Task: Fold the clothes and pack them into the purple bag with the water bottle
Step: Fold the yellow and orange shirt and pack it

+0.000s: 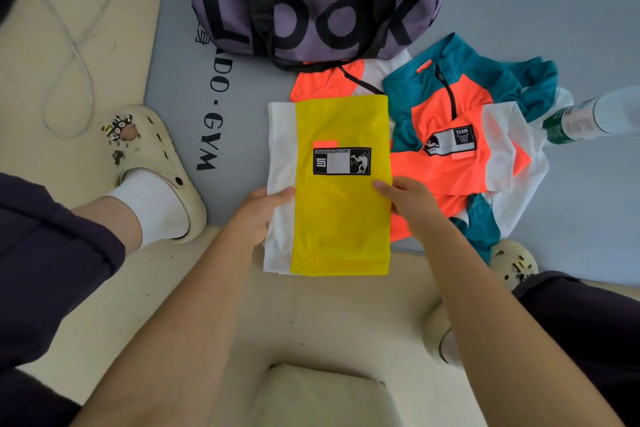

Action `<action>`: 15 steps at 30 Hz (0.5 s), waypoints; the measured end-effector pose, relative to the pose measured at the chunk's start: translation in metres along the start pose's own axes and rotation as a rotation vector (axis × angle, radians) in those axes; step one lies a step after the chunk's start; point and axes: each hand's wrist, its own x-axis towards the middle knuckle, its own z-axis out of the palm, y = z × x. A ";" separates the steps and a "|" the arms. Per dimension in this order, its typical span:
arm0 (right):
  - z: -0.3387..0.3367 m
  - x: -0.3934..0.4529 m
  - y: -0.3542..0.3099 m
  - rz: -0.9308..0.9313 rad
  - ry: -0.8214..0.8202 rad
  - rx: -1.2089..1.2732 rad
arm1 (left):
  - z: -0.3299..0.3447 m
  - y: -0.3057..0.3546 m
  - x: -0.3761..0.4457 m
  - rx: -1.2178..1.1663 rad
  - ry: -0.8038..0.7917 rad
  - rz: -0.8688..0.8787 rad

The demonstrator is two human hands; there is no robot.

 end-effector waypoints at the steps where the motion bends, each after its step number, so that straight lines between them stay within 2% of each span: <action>1: -0.002 -0.001 0.000 0.000 -0.041 0.086 | -0.005 0.001 0.000 -0.024 -0.043 0.003; 3: -0.007 -0.004 0.002 -0.003 -0.112 0.219 | -0.012 0.002 -0.001 -0.062 -0.142 0.018; 6: -0.007 -0.007 0.000 -0.003 -0.178 0.233 | -0.009 0.010 -0.004 -0.047 -0.240 0.025; 7: -0.007 -0.008 -0.002 -0.007 -0.202 0.225 | -0.005 0.015 -0.005 -0.045 -0.229 0.026; 10: -0.010 -0.011 -0.012 -0.060 -0.227 0.252 | 0.001 0.031 -0.005 0.028 -0.063 0.079; 13: -0.018 -0.012 -0.024 -0.136 -0.166 0.304 | 0.002 0.045 -0.006 0.103 0.003 0.222; 15: -0.019 -0.012 -0.031 -0.185 -0.101 0.311 | 0.005 0.057 -0.008 0.150 0.104 0.321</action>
